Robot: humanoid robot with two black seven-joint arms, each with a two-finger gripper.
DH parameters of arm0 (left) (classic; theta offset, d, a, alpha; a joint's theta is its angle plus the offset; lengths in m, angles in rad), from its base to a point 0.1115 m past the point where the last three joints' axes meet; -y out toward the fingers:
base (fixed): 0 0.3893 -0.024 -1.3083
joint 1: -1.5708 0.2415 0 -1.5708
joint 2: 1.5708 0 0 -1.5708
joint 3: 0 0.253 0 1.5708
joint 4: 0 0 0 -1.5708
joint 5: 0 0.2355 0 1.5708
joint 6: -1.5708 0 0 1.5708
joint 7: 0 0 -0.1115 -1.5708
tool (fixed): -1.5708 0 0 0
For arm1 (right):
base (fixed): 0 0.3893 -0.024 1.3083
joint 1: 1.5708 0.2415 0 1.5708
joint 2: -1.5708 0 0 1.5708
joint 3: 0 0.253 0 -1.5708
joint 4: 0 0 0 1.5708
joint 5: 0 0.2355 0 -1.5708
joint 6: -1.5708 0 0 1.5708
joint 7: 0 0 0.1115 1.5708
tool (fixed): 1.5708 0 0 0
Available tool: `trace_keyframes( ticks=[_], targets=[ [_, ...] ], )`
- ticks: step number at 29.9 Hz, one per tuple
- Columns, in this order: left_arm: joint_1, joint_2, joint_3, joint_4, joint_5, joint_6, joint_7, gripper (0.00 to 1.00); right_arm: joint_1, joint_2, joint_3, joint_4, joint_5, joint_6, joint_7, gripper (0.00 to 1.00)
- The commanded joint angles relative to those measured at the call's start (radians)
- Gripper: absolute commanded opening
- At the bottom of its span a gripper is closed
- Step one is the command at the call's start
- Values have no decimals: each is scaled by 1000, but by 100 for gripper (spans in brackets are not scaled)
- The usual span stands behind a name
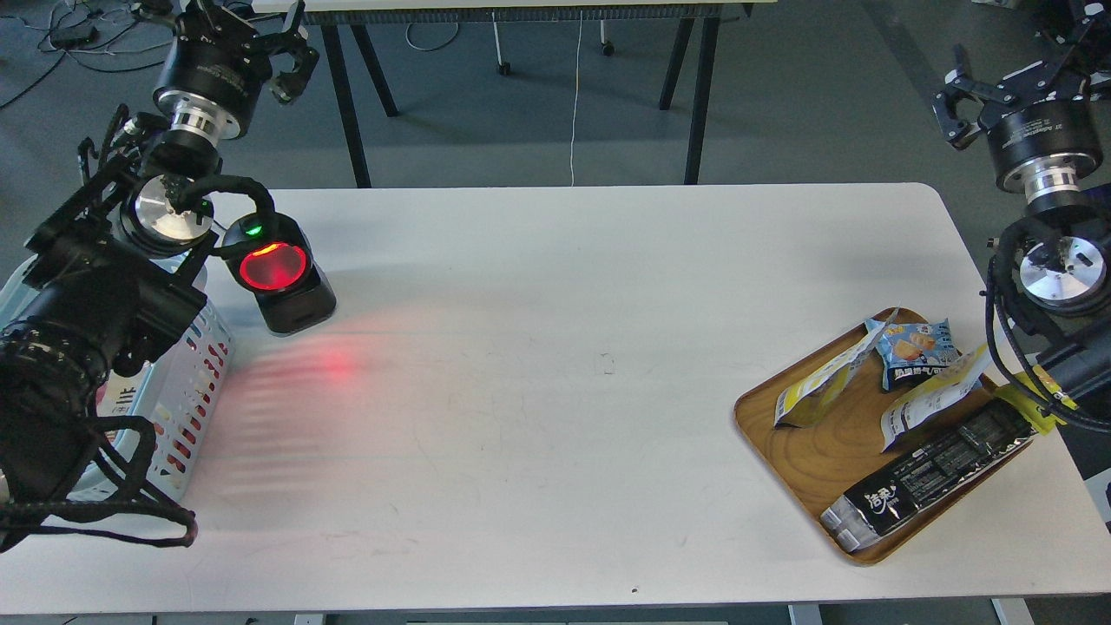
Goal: Scan snack and place in basket
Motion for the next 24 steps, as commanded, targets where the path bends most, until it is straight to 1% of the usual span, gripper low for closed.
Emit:
trace_keyframes(
  ticks=[1, 3, 6, 8, 10, 13, 16, 20, 24],
  targets=[
    [-3, 4, -1, 1, 1, 0, 1, 100, -1, -10, 1, 5, -2, 7, 0, 99],
    [-3, 4, -1, 6, -2, 0, 7, 100, -3, -16, 1, 8, -2, 28, 0, 99],
    [-6, 4, -1, 6, -7, 0, 7, 100, 5, -34, -10, 13, -6, 28, 0, 99],
    [-15, 4, 5, 6, -5, 0, 9, 100, 17, -77, -38, 14, -20, 28, 0, 99],
    [-18, -2, 10, 6, -5, 0, 6, 100, 63, -119, -108, 28, -66, 28, 0, 99],
    [-20, -5, 8, 9, -5, 0, 3, 100, 150, -165, -254, 115, -133, 28, 0, 99],
    [-11, -14, 16, 9, -2, 0, 0, 100, 241, -241, -353, 192, -196, 28, 0, 99],
    [-11, -14, 11, 10, -5, 0, 1, 100, 412, -277, -504, 284, -385, 28, 0, 99],
    [-14, -14, 13, 1, -5, 0, 3, 100, 610, -327, -692, 492, -622, 28, 0, 99]
  ],
)
